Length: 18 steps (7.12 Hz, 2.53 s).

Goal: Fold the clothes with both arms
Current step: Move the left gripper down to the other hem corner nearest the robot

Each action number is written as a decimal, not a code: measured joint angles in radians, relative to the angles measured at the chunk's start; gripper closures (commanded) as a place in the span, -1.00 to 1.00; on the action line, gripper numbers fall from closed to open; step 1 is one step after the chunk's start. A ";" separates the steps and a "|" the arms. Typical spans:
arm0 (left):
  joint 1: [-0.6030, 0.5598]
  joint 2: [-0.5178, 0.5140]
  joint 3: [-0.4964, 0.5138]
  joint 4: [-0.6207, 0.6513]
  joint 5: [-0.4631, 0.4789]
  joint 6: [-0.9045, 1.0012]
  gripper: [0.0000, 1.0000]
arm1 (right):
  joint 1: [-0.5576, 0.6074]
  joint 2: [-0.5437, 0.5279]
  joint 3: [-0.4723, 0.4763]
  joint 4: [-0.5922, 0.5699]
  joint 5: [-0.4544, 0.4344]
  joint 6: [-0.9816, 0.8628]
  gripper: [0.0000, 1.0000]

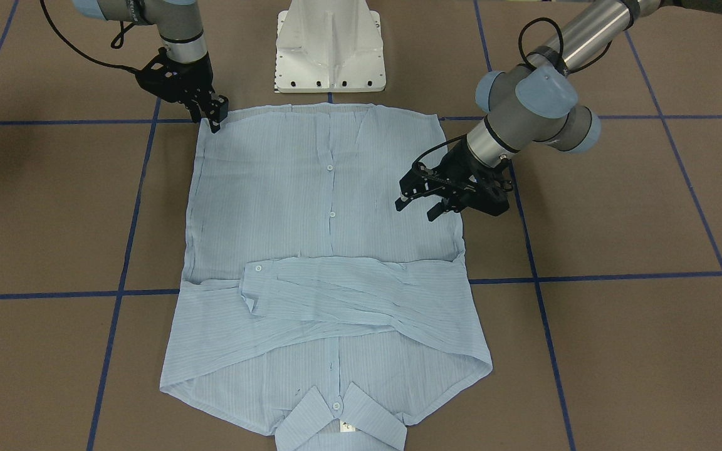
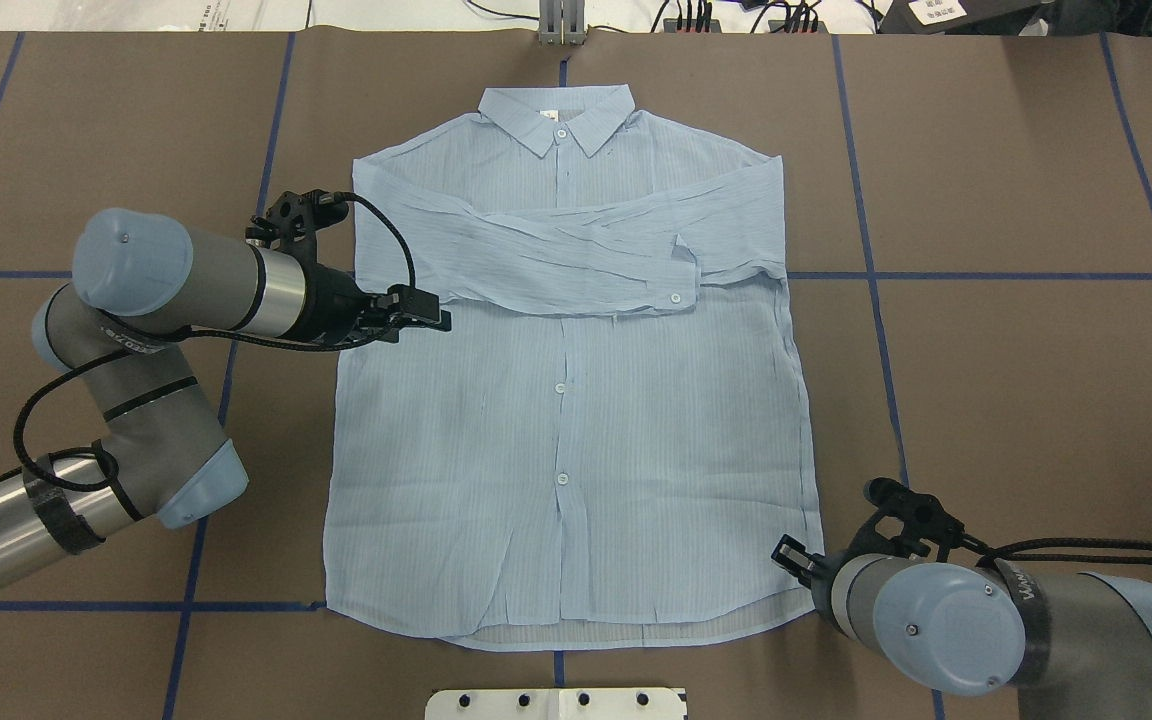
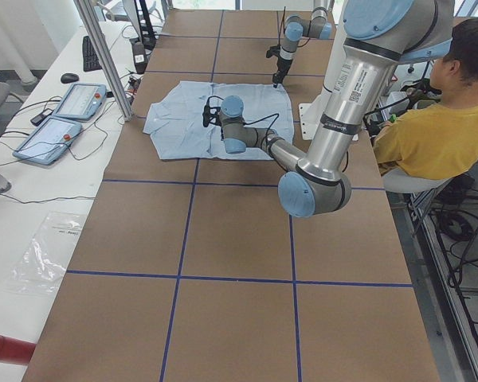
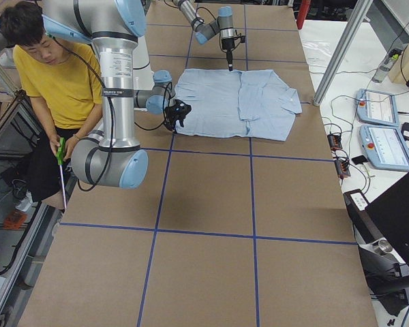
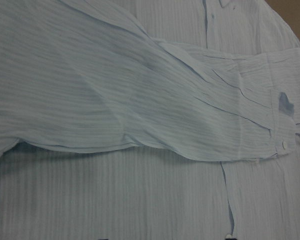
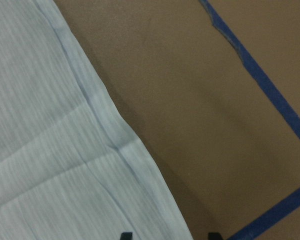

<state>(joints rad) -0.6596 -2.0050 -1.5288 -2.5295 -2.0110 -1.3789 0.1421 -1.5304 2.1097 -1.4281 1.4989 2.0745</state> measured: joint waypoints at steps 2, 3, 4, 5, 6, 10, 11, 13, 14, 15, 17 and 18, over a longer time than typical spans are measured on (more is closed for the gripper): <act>0.000 0.000 -0.002 0.001 0.000 -0.005 -0.66 | 0.001 -0.005 0.001 -0.001 0.000 0.000 0.29; 0.000 0.000 -0.003 0.000 0.000 -0.011 -0.66 | 0.000 -0.006 0.000 -0.001 0.000 0.000 0.92; -0.001 0.000 -0.004 0.000 -0.001 -0.014 -0.66 | -0.001 -0.006 -0.001 -0.001 0.000 0.001 1.00; -0.003 0.000 -0.008 0.001 -0.002 -0.017 -0.66 | -0.003 -0.007 -0.002 -0.002 0.000 0.001 1.00; -0.006 0.007 -0.021 0.005 -0.004 -0.023 -0.66 | -0.008 -0.008 -0.002 -0.002 0.000 0.000 1.00; 0.000 0.286 -0.320 0.186 0.038 -0.039 -0.67 | -0.010 -0.003 0.011 -0.014 0.001 -0.004 1.00; 0.035 0.360 -0.395 0.251 0.089 -0.074 -0.67 | -0.005 -0.004 0.018 -0.016 0.001 -0.005 1.00; 0.175 0.435 -0.479 0.334 0.233 -0.233 -0.64 | 0.001 -0.006 0.031 -0.019 0.001 -0.005 1.00; 0.239 0.422 -0.491 0.392 0.291 -0.287 -0.60 | 0.001 -0.006 0.034 -0.019 0.001 -0.005 1.00; 0.280 0.372 -0.495 0.483 0.318 -0.317 -0.54 | 0.002 -0.005 0.037 -0.019 0.000 -0.004 1.00; 0.338 0.253 -0.496 0.673 0.333 -0.362 -0.41 | 0.002 -0.004 0.039 -0.019 0.000 -0.002 1.00; 0.372 0.238 -0.496 0.717 0.334 -0.387 -0.41 | 0.002 -0.003 0.039 -0.020 0.000 -0.002 1.00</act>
<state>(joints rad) -0.2880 -1.7665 -2.0250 -1.8127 -1.6773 -1.7659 0.1442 -1.5336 2.1490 -1.4476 1.4987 2.0723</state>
